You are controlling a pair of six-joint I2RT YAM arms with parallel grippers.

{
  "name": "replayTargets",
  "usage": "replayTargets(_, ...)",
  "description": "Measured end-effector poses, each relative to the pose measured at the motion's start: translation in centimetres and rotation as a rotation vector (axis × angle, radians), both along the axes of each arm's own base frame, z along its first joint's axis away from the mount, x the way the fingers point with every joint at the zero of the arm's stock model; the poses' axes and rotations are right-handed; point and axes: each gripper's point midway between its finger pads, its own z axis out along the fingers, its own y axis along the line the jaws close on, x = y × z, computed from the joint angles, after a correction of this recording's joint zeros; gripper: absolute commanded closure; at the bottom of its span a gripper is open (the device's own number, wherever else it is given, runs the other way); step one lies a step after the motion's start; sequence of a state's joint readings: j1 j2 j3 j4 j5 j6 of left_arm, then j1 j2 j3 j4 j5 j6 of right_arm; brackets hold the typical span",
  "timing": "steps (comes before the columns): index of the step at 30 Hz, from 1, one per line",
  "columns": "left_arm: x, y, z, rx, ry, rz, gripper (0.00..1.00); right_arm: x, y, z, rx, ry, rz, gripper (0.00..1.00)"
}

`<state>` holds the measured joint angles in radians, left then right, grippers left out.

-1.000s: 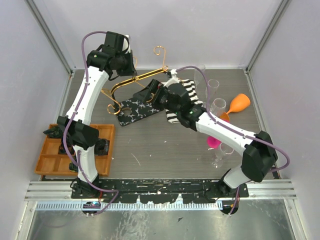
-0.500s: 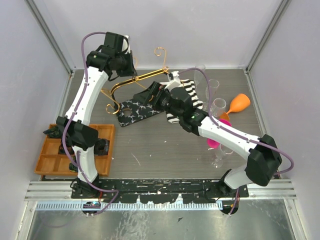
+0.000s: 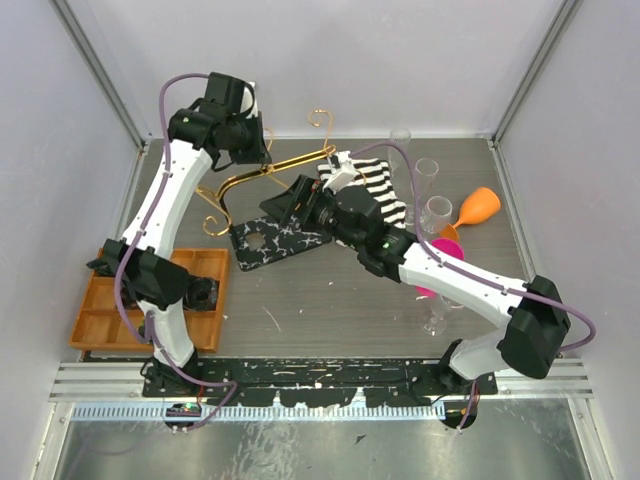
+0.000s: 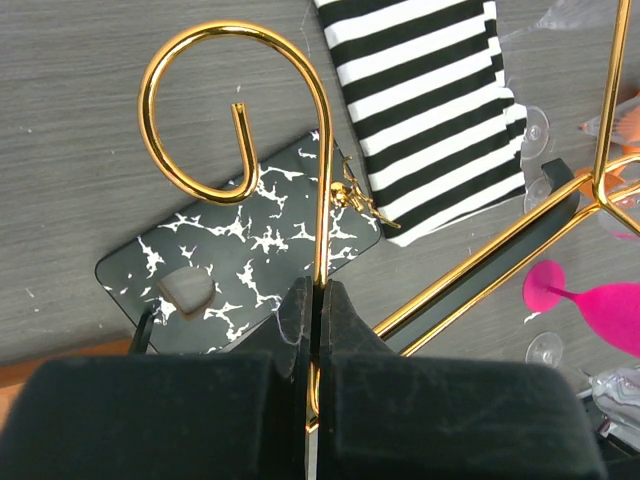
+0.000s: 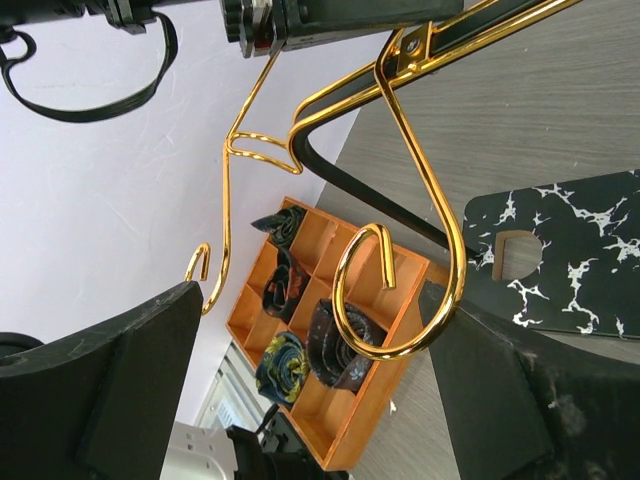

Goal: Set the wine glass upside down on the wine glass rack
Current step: Move the wine rack to the center of the board.

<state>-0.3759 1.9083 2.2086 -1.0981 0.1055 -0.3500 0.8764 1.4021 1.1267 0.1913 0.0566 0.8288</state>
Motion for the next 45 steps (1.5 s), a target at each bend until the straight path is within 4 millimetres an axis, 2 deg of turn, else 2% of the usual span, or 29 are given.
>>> replayTargets(7, -2.3, 0.3, -0.1, -0.002, 0.014, -0.004, 1.0, -2.3, 0.1, -0.2, -0.01, -0.01, 0.017, 0.05)
replayTargets(12, -3.0, 0.3, -0.1, -0.006, 0.014, -0.003, 0.97, -3.1, 0.3, -0.3, -0.023, -0.014, 0.018, 0.05)
replayTargets(21, -3.3, 0.1, -0.3, -0.017, 0.02, 0.006, 0.7, -3.2, -0.3, -0.4, -0.04, -0.027, -0.009, 0.0)
replayTargets(27, -3.4, 0.5, -0.5, -0.004, 0.025, 0.022, 0.46, -2.9, -1.7, 0.1, -0.063, -0.054, -0.061, 0.0)
replayTargets(30, -3.6, 0.5, -0.2, -0.001, 0.026, 0.018, 0.36, -2.5, -2.7, 0.4, -0.091, -0.061, -0.1, 0.0)
replayTargets(37, -3.8, 0.4, 3.2, -0.029, -0.042, 0.015, 0.23, -2.8, -4.9, 0.8, -0.157, -0.094, -0.144, 0.0)
replayTargets(38, -3.8, 0.3, 3.7, -0.035, -0.054, 0.012, 0.06, -2.9, -5.3, 0.8, -0.17, -0.102, -0.147, 0.0)
replayTargets(39, -4.0, 0.3, 4.2, -0.041, -0.066, 0.008, 0.01, -3.0, -5.6, 0.8, -0.187, -0.109, -0.148, 0.0)
replayTargets(45, -5.8, 1.3, 6.7, -0.052, -0.14, 0.002, 0.02, -3.8, -8.6, 0.1, -0.313, -0.129, -0.17, 0.0)
